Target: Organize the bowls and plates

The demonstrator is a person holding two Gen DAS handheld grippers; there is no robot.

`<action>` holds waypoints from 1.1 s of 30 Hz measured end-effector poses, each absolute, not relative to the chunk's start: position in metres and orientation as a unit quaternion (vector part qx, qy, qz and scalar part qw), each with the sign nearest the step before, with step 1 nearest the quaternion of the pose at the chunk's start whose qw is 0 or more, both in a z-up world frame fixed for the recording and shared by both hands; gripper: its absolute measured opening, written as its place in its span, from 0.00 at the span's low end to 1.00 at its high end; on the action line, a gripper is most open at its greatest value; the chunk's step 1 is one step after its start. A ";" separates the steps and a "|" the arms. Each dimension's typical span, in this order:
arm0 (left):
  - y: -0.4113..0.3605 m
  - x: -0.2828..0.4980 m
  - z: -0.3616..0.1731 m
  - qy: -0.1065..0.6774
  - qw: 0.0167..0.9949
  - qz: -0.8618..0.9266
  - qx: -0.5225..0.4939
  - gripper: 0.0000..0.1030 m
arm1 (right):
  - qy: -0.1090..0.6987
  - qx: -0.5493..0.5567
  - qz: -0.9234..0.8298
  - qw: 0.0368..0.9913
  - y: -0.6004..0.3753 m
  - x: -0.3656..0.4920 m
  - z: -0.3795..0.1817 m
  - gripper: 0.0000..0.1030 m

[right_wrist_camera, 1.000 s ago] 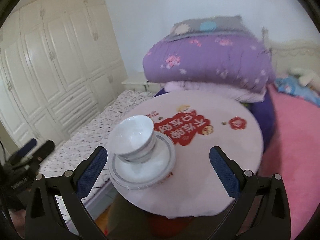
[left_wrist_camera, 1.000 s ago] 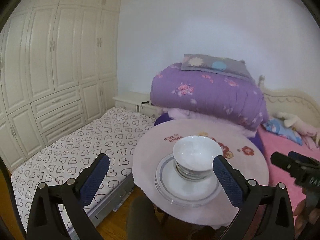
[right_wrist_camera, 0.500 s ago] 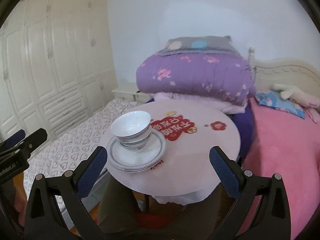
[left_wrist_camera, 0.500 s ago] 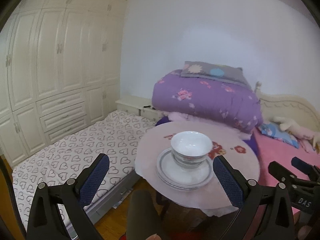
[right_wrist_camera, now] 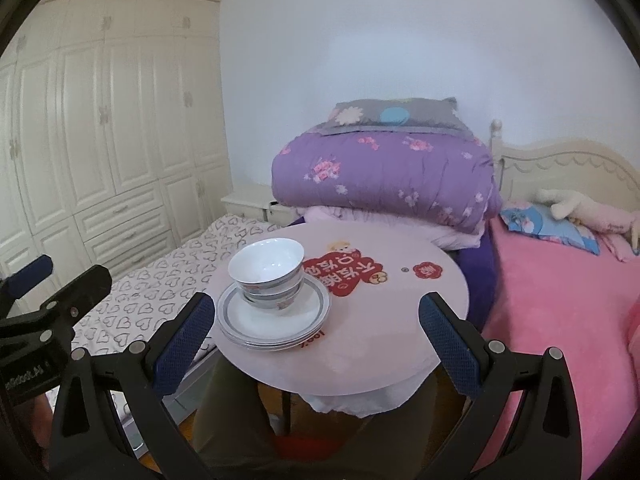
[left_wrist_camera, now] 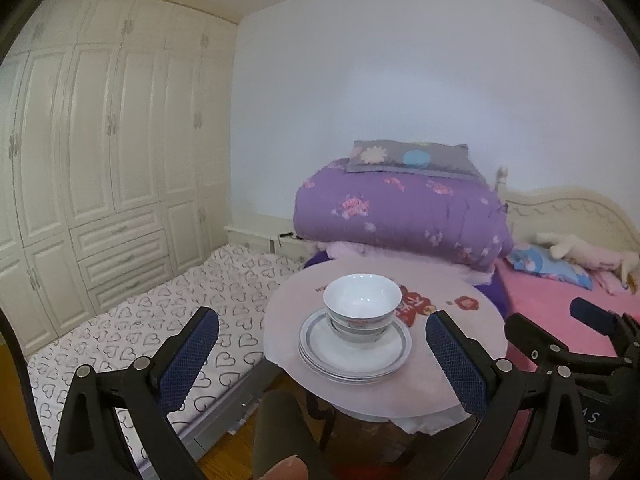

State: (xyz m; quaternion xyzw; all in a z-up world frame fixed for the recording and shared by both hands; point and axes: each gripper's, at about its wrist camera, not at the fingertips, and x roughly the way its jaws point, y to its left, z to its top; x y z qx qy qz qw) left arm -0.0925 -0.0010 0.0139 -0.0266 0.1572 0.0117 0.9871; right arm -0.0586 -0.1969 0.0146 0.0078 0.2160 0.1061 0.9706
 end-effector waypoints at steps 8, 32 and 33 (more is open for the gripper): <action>-0.014 -0.089 0.002 0.149 0.988 0.027 -0.027 0.99 | 0.213 0.013 0.101 0.972 -0.199 -0.060 0.014 1.00; -0.009 -0.075 0.010 0.159 0.987 0.017 -0.028 0.99 | 0.219 0.017 0.102 0.970 -0.202 -0.058 0.014 1.00; -0.009 -0.074 0.009 0.159 0.987 0.015 -0.029 0.99 | 0.219 0.017 0.103 0.970 -0.202 -0.058 0.014 1.00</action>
